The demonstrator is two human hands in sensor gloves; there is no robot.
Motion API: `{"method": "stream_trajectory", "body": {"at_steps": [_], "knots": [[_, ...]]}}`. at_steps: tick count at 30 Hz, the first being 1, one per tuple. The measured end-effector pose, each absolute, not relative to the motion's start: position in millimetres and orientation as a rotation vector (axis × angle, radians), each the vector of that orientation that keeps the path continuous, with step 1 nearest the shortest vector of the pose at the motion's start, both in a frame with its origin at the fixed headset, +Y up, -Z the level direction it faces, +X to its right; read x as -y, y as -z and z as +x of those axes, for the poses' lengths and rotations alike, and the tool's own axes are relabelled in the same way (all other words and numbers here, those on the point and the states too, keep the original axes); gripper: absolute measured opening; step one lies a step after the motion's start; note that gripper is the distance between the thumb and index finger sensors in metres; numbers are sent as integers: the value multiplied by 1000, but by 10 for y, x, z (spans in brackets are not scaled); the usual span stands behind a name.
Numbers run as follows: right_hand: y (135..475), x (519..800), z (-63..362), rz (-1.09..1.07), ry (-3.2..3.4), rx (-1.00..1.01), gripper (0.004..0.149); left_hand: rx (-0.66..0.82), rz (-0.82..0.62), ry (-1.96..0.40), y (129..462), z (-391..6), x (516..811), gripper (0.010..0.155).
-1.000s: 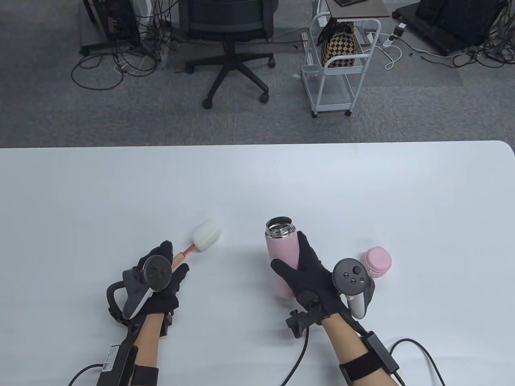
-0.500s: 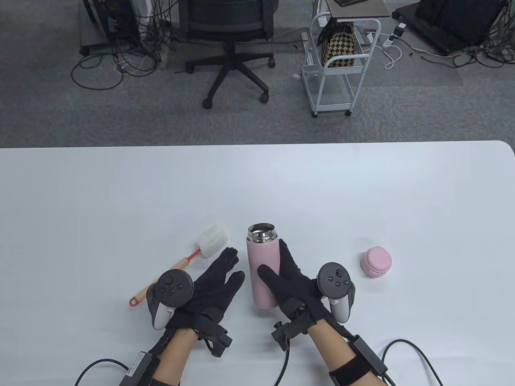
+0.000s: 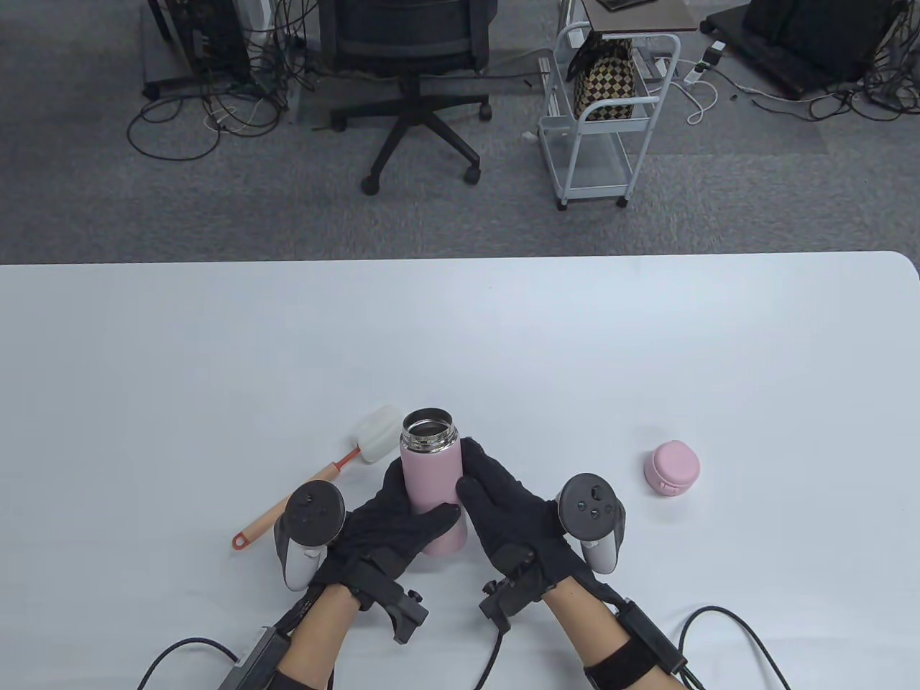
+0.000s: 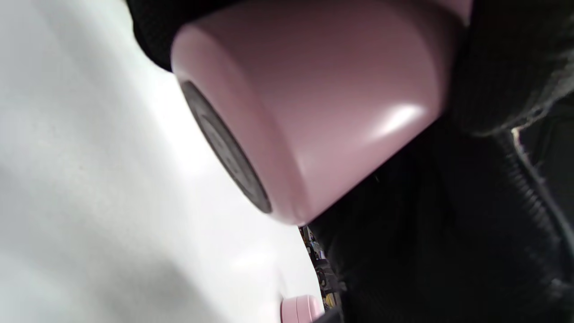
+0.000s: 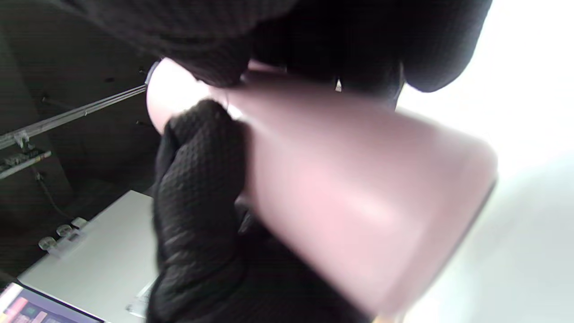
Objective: Insert cup brush into the thermos (Clean the thermos with cup brush)
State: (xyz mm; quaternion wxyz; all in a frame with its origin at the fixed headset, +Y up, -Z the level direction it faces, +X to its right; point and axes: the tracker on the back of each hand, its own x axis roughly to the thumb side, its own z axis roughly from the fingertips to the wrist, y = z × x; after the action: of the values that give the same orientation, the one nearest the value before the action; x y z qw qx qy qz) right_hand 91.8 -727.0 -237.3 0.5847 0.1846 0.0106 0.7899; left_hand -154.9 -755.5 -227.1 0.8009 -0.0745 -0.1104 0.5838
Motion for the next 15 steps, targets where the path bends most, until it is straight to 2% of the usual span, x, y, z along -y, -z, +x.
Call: {"method": "stream_trajectory", "body": {"at_steps": [2, 5, 8, 12, 15], "knots": [[2374, 7204, 984, 445, -2030, 116, 35, 238, -131, -1203, 2280, -1583, 7532, 85], [2400, 7165, 1113, 430, -2276, 301, 54, 237, -128, -1201, 2280, -1603, 7521, 86], [2461, 7172, 1278, 349, -2422, 378, 65, 225, -124, -1201, 2281, -1615, 7520, 87], [2552, 7227, 1542, 202, -2605, 410, 74, 215, -117, -1176, 2281, -1652, 7519, 87], [2618, 7304, 1776, 32, -2718, 342, 79, 213, -120, -1171, 2292, -1695, 7535, 90]]}}
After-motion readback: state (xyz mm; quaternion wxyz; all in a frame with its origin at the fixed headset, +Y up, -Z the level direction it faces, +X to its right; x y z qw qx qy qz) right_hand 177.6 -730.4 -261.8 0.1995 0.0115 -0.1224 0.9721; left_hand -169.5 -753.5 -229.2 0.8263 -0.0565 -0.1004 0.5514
